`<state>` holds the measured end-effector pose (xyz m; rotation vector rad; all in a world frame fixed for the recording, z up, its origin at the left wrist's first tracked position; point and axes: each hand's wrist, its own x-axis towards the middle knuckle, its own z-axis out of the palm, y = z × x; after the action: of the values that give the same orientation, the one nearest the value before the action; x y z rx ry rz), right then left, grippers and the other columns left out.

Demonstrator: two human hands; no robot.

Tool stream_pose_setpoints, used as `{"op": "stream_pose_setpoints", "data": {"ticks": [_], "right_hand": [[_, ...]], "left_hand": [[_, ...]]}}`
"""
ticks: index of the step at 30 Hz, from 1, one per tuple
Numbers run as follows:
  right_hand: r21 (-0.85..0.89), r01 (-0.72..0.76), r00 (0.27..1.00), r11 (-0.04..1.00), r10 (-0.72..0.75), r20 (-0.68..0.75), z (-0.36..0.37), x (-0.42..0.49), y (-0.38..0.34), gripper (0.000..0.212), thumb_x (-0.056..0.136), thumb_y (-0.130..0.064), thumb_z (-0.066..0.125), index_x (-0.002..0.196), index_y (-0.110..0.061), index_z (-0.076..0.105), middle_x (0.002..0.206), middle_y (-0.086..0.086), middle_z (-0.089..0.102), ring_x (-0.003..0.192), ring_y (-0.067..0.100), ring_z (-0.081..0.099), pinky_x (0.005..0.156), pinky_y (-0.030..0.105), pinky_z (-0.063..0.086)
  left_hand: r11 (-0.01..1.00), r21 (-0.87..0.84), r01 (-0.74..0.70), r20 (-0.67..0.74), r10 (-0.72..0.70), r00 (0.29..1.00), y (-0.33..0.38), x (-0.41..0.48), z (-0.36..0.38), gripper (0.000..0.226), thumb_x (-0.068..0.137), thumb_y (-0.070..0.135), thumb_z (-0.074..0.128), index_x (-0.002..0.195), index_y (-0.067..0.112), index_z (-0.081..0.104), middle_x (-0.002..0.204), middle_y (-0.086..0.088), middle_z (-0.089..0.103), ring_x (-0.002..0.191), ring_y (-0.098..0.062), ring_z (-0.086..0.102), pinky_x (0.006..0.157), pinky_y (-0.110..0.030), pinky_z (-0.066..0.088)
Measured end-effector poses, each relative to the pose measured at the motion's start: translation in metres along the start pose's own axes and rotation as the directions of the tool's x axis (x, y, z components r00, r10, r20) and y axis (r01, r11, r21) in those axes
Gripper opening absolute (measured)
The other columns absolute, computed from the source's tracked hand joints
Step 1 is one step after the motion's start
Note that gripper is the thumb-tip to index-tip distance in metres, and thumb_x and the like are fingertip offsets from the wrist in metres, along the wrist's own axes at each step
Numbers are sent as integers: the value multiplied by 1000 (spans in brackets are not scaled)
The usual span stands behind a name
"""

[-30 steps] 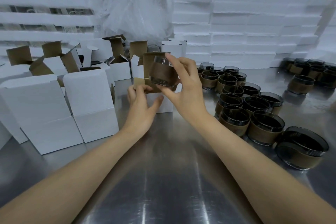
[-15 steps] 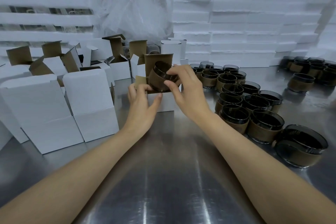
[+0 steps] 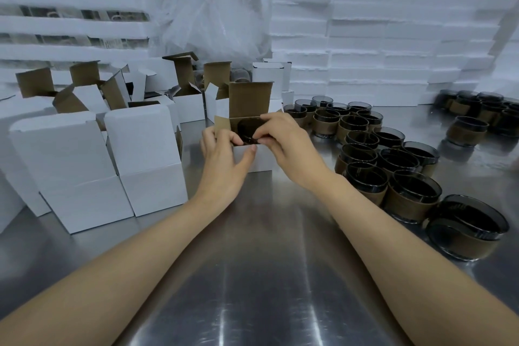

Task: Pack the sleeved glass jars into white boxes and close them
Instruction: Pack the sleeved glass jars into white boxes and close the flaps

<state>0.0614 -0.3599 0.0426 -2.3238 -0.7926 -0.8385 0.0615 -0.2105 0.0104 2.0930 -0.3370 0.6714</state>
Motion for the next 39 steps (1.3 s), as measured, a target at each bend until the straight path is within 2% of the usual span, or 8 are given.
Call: {"op": "stream_pose_setpoints", "data": {"ticks": [4, 9, 12, 23, 29, 32, 36, 39], "right_hand": [[-8, -62, 998, 998, 61, -7, 6, -3, 6, 20, 94, 3, 51, 100, -2, 69, 107, 8, 68, 121, 21, 53, 115, 22, 14], [323, -195, 870, 926, 316, -378, 14, -7, 7, 33, 97, 6, 38, 126, -2, 52, 127, 10, 52, 118, 18, 51, 104, 34, 42], [626, -257, 783, 736, 539, -312, 16, -4, 6, 40, 101, 1, 35, 139, -9, 35, 138, 7, 40, 116, 13, 56, 93, 25, 52], [602, -365, 859, 711, 506, -76, 24, -3, 2, 33, 92, 2, 50, 118, -18, 53, 95, -1, 65, 111, 12, 56, 93, 21, 44], [668, -360, 847, 651, 528, -58, 25, -3, 9, 73, 89, 8, 46, 148, -25, 17, 143, 1, 38, 119, 7, 43, 92, 11, 40], [632, -329, 875, 702, 478, -76, 25, -5, 10, 60, 90, 6, 43, 142, -23, 33, 140, 0, 44, 120, 3, 43, 88, 4, 39], [740, -311, 848, 596, 526, -68, 23, -8, 7, 29, 87, -25, 39, 111, -27, 54, 116, 4, 51, 112, 14, 49, 98, 32, 41], [679, -302, 870, 669, 485, -91, 23, -10, 7, 17, 92, -35, 47, 101, -22, 54, 111, 5, 52, 103, 11, 50, 87, 18, 42]], "left_hand": [[1000, -12, -21, -11, 21, 1000, -1, -2, 1, 27, 92, 28, 61, 108, 18, 42, 116, 3, 30, 114, -7, 31, 87, -12, 25], [987, -158, 34, -18, -37, 999, 0, -1, -2, 70, 89, 22, 66, 141, 21, 18, 141, -1, 27, 127, -9, 32, 104, -21, 27], [987, -160, 27, 20, -24, 1000, 1, 0, -2, 71, 90, 23, 66, 144, 23, 20, 146, 2, 30, 132, -9, 30, 107, -24, 26], [991, 53, -122, 154, 113, 982, 0, 3, -6, 34, 99, 31, 48, 127, 14, 55, 133, 6, 43, 132, -10, 27, 102, -14, 16], [998, -12, -54, 125, 55, 991, 6, 0, -4, 21, 99, 27, 49, 113, 17, 60, 147, 4, 24, 135, -7, 24, 107, -19, 20], [999, -29, -29, 122, 33, 992, 7, 1, -4, 19, 99, 26, 49, 112, 19, 60, 152, 5, 19, 137, -6, 23, 109, -20, 19], [995, -71, -69, 136, 78, 988, 3, -1, -3, 32, 100, 23, 46, 132, 15, 47, 145, 4, 32, 133, -11, 33, 114, -31, 29], [981, -195, -15, 117, 38, 992, 2, -2, -2, 32, 98, 22, 51, 127, 25, 37, 134, 11, 38, 124, -4, 40, 105, -23, 34]]}}
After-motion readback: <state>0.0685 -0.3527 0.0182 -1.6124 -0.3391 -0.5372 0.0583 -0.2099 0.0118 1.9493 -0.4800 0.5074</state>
